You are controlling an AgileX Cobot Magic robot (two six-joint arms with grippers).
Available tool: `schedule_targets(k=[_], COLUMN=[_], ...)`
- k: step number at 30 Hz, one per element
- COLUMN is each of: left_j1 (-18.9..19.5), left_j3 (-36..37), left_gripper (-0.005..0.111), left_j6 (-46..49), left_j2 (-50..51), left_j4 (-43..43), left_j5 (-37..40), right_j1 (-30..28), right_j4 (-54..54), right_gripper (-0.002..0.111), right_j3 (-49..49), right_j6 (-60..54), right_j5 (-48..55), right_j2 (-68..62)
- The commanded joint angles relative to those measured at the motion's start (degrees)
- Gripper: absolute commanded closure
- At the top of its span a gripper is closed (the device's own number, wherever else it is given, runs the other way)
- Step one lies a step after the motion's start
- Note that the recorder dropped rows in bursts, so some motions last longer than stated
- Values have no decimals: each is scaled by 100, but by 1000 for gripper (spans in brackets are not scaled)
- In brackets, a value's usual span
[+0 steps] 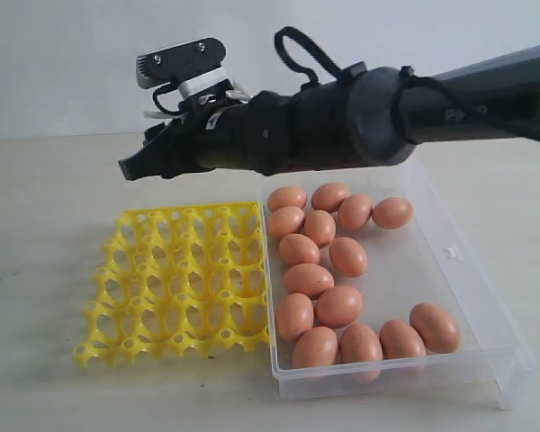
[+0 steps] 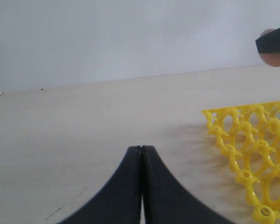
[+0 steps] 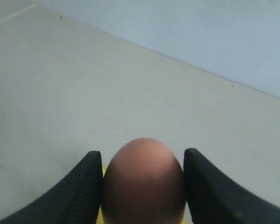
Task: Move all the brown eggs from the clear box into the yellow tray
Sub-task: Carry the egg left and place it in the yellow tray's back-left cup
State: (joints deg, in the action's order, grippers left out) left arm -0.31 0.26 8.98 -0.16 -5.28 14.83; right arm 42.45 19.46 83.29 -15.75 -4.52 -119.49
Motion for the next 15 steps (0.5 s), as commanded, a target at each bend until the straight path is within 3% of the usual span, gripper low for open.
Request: schedule_targets(k=[1, 4, 15], left_j1=[-34, -34, -34], left_j3=[-26, -26, -26], left_gripper=[107, 107, 107], left_j6=[25, 25, 25], left_j2=[16, 16, 16], left_j4=[-28, -28, -28], left_j5=[55, 55, 55], right_j1=[48, 48, 51], right_j4=[-2319, -4036, -4812], right_gripper=[108, 108, 108], right_j3=[110, 110, 110], right_j6=[2813, 4783, 5631], right_j5=[-1082, -2335, -2770], right_j2=[-346, -719, -1389])
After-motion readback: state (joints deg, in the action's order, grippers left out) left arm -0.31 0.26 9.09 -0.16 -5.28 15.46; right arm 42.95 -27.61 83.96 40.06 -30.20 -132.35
